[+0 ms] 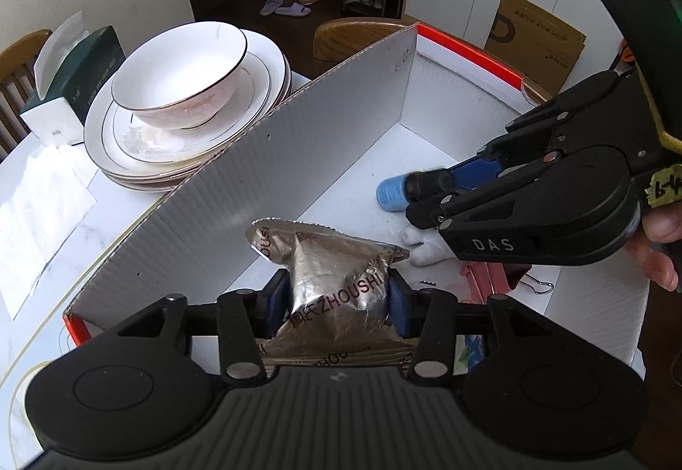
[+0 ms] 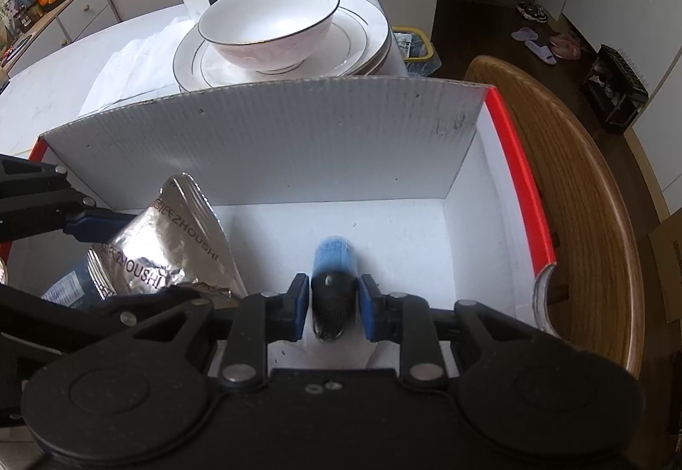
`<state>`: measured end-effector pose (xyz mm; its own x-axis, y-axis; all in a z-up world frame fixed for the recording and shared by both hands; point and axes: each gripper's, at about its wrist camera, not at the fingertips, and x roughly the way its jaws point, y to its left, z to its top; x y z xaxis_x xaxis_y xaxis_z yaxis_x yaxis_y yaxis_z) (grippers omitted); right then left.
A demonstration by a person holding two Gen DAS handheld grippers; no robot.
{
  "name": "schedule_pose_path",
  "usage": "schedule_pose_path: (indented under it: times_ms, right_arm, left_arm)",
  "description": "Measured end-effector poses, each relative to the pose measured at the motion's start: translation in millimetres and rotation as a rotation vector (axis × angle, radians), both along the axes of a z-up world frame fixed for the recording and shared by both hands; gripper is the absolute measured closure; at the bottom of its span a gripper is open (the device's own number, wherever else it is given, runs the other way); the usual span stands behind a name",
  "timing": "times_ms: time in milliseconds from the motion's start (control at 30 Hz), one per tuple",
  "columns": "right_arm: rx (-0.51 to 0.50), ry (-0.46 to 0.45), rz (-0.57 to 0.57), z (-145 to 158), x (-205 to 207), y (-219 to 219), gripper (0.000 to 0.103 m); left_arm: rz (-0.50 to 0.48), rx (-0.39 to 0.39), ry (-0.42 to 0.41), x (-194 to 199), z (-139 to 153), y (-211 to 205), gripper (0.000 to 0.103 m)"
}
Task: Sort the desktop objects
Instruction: 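Open the right tool to drop the bottle while the left tool releases the snack bag into the box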
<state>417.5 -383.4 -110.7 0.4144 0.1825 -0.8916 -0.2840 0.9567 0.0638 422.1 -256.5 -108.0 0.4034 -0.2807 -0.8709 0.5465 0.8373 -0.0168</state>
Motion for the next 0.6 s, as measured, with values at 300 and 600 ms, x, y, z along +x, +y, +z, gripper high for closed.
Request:
schedule_pose_path:
  times_ms: [300, 600]
  right_arm:
    - [0.002, -0.016, -0.011, 5, -6, -4, 0.072]
    - [0.020, -0.050, 0.005, 21, -24, -5, 0.063]
  left_arm:
    - [0.026, -0.040, -0.008, -5, 4, 14, 0.043]
    - [0.034, -0.094, -0.040, -23, 22, 26, 0.038]
